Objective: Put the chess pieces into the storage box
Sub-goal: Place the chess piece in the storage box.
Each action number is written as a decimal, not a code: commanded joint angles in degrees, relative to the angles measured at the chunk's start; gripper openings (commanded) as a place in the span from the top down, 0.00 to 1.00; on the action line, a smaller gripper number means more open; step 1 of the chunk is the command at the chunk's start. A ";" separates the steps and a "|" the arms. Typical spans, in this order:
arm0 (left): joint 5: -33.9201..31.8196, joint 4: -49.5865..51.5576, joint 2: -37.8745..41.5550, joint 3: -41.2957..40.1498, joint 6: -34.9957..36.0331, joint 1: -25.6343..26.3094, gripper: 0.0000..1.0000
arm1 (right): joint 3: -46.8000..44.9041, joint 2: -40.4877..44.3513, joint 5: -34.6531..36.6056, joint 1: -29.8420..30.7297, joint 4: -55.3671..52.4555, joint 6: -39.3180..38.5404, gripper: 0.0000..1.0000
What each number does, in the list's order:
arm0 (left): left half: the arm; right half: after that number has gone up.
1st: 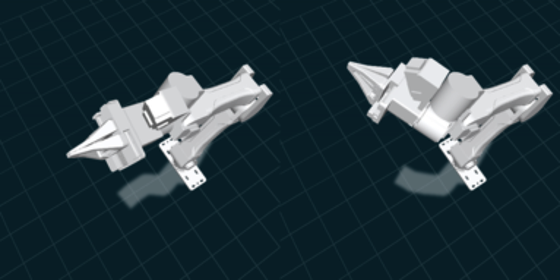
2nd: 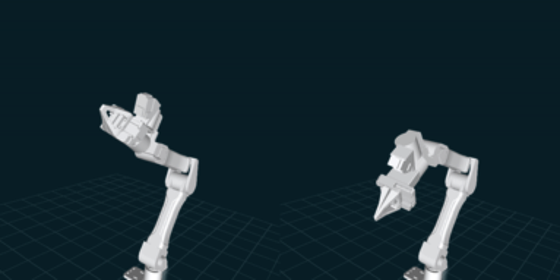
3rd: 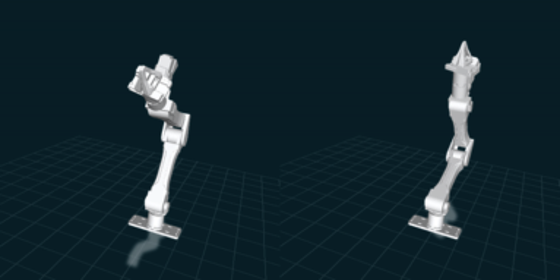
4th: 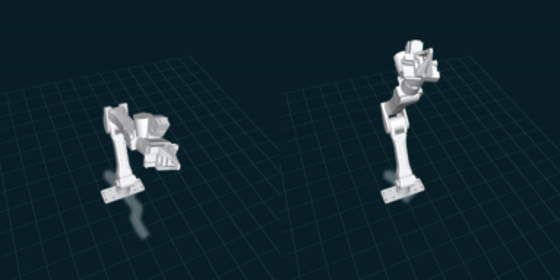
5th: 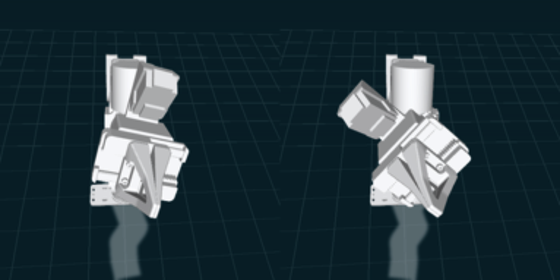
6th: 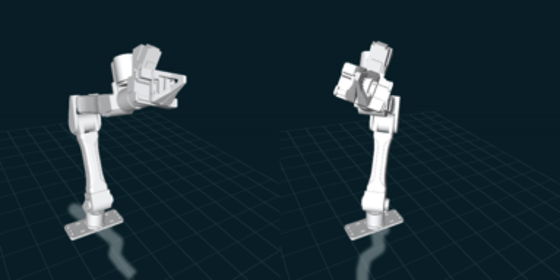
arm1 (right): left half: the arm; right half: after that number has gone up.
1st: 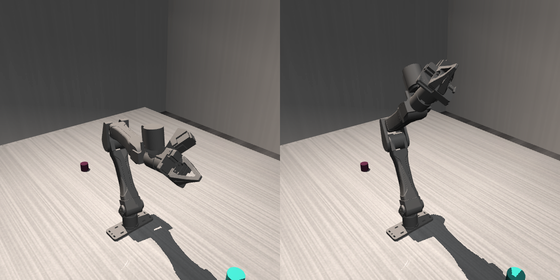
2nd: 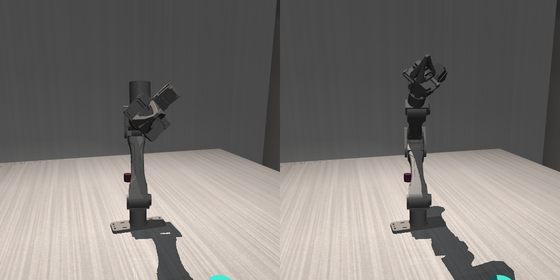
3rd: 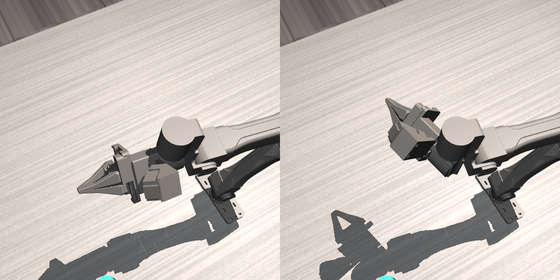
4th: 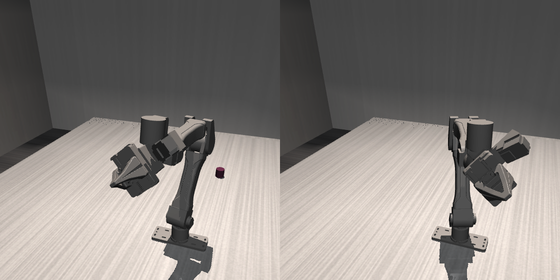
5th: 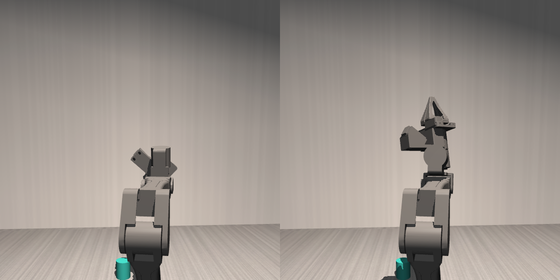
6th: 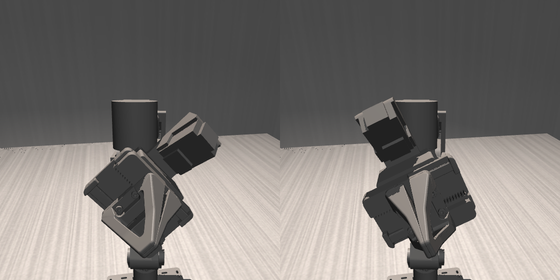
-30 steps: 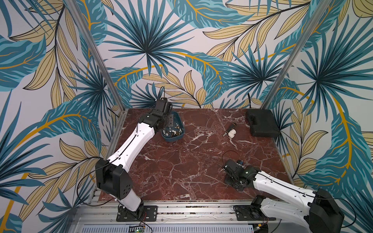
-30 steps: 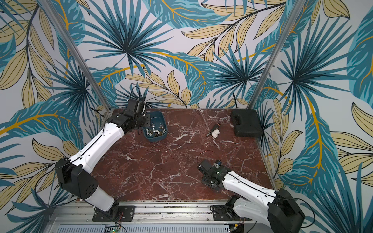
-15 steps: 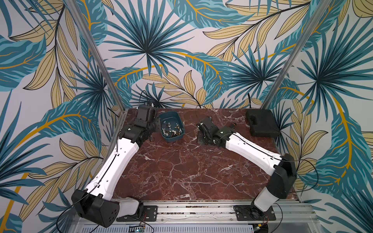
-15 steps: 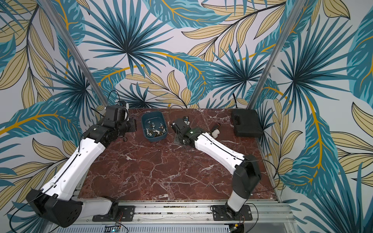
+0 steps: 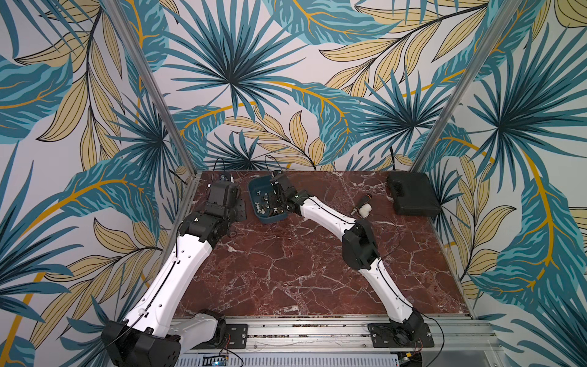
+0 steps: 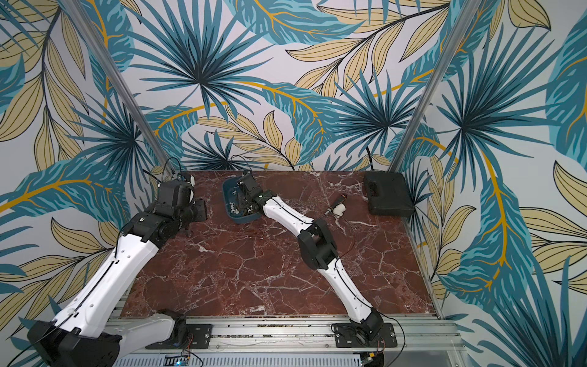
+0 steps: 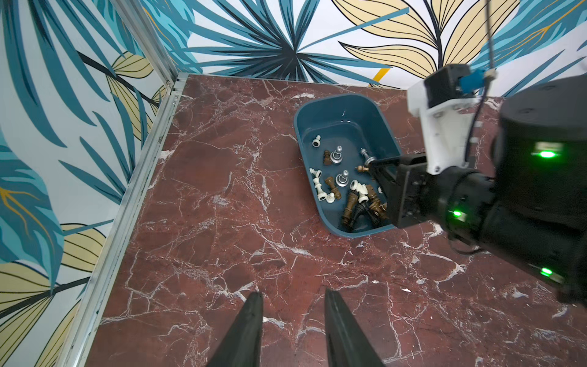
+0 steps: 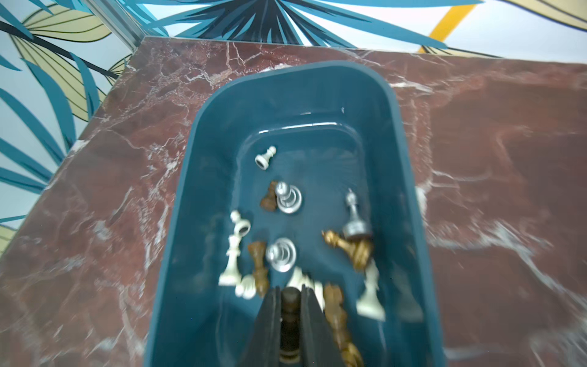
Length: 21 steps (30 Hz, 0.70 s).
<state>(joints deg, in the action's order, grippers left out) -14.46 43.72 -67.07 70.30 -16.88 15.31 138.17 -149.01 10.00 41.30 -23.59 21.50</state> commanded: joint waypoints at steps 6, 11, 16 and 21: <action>0.70 -2.77 0.27 -1.57 1.06 -0.46 0.64 | 4.74 -4.09 4.72 -1.11 5.73 -0.15 0.84; 0.66 -3.07 0.36 -1.83 1.07 -0.55 0.64 | 4.74 -4.16 2.72 -2.26 8.70 0.95 0.62; 0.65 -3.85 0.45 -2.74 0.49 -0.64 0.64 | 4.49 -1.03 -2.01 -3.20 8.18 1.53 0.61; 0.19 -6.30 0.28 -5.09 -2.13 -0.65 0.64 | -9.21 14.48 -4.59 -3.24 5.76 1.47 0.62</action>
<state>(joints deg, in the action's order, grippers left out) -14.09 39.97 -67.07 66.59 -17.30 15.16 134.72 -146.89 7.79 37.63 -17.08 22.52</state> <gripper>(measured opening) 0.363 0.381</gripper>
